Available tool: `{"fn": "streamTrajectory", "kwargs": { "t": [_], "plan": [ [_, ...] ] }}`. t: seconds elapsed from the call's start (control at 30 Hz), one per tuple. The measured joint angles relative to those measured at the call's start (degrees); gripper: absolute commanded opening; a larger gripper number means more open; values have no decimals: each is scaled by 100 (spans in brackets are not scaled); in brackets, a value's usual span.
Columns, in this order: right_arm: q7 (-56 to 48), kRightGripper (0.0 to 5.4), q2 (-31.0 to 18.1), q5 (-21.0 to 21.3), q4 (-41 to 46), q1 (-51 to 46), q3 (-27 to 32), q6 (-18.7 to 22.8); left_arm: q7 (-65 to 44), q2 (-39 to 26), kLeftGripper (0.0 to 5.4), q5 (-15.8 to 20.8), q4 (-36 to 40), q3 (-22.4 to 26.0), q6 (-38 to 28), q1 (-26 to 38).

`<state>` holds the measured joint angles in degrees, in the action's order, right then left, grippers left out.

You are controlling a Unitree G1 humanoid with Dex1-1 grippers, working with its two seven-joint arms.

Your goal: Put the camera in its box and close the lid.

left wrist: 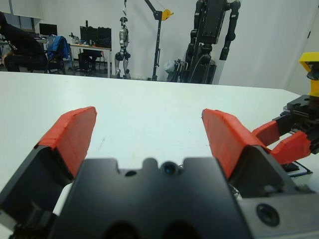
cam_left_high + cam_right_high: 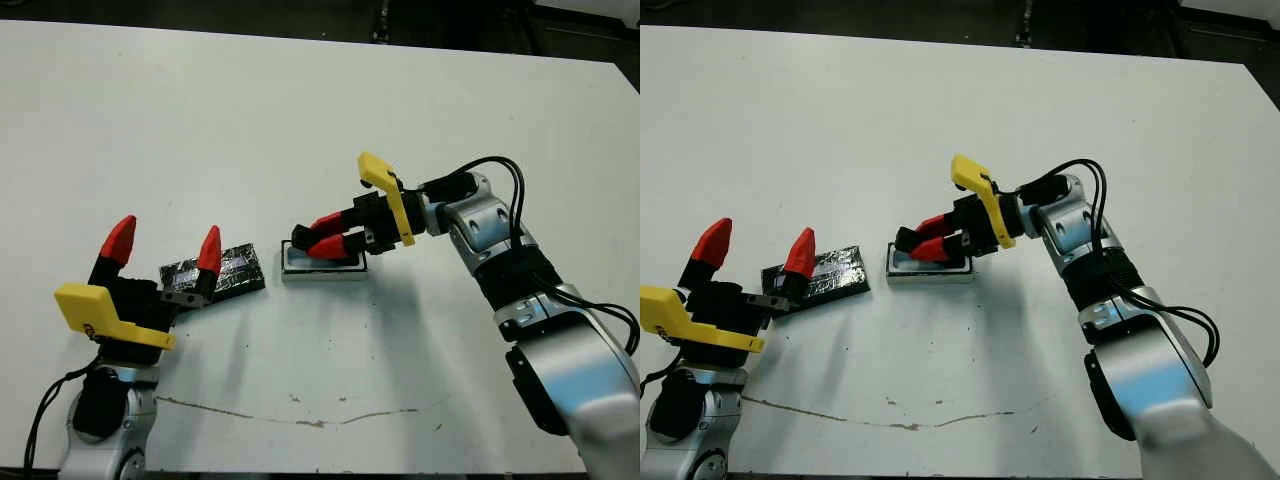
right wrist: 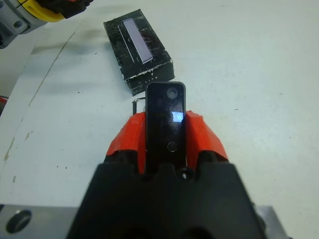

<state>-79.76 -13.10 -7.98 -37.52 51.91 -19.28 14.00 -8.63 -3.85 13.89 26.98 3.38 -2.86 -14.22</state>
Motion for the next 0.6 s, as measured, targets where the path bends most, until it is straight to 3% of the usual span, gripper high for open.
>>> {"fn": "streamTrajectory", "kwargs": {
  "t": [0.6],
  "plan": [
    [-48, 168, -54, 224, 106, -29, -28, -208, 48, 80, 540, -82, -72, -2, -18, 46]
  ]
}}
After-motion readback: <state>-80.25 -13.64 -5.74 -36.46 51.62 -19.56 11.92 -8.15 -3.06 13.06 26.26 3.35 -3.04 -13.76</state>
